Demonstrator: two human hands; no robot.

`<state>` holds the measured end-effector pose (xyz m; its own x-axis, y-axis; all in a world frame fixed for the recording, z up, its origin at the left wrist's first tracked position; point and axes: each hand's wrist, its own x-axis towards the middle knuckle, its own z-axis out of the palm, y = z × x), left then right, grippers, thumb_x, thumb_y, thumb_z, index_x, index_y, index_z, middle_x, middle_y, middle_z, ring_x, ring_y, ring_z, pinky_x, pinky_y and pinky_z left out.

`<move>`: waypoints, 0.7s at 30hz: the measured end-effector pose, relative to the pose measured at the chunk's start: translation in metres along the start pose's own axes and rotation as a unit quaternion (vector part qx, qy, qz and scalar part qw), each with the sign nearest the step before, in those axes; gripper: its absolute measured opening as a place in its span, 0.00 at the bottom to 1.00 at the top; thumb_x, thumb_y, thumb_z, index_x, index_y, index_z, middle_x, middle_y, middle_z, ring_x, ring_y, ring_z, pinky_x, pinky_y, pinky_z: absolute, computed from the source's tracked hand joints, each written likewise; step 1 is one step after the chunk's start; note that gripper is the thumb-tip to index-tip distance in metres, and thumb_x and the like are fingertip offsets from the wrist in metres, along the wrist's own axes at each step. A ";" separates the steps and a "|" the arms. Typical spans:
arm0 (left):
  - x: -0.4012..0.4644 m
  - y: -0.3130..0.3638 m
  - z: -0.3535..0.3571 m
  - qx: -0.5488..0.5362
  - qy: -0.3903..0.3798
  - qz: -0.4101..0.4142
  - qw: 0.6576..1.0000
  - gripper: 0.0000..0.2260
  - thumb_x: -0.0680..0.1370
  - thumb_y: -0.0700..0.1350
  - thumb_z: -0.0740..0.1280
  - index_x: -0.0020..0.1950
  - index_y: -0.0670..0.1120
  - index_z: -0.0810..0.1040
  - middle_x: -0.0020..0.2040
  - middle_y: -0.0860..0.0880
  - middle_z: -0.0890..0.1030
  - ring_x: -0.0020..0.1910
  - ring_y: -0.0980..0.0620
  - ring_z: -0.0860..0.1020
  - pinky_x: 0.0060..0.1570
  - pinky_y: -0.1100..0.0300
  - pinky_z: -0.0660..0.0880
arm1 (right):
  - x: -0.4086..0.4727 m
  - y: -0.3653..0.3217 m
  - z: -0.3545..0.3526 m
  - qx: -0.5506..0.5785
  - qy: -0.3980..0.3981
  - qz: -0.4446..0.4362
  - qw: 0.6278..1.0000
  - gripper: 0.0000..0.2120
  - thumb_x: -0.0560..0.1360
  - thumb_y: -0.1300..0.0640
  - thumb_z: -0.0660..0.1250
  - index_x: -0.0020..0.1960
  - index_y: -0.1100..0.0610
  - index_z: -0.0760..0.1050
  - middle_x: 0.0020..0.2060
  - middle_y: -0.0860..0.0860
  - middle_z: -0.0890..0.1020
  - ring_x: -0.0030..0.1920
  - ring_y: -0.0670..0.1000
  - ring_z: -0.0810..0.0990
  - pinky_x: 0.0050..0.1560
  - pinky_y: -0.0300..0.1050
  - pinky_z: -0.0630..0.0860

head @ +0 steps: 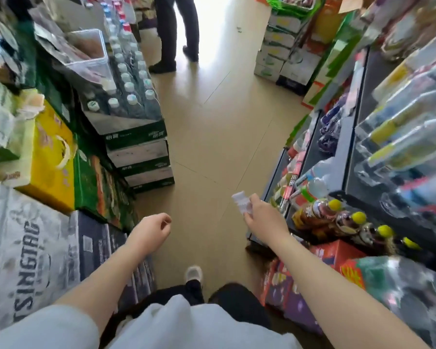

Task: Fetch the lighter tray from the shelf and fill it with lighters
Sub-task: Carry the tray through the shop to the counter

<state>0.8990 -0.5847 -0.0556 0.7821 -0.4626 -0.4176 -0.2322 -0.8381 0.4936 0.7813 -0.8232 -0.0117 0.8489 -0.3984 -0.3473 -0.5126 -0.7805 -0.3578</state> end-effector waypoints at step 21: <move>0.397 0.162 -0.172 -0.088 0.064 -0.019 0.994 0.11 0.77 0.46 0.61 0.58 0.48 0.74 0.48 0.51 0.79 0.42 0.59 0.75 0.38 0.67 0.70 | 0.478 0.026 -0.196 0.049 0.003 0.037 0.998 0.08 0.77 0.55 0.53 0.45 0.59 0.64 0.37 0.57 0.75 0.38 0.59 0.74 0.35 0.49 0.69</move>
<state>1.2718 -0.8548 -0.0099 0.8577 -0.3816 -0.3445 -0.1051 -0.7861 0.6092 1.1988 -1.1278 -0.0169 0.8086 -0.4565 -0.3713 -0.5842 -0.6979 -0.4142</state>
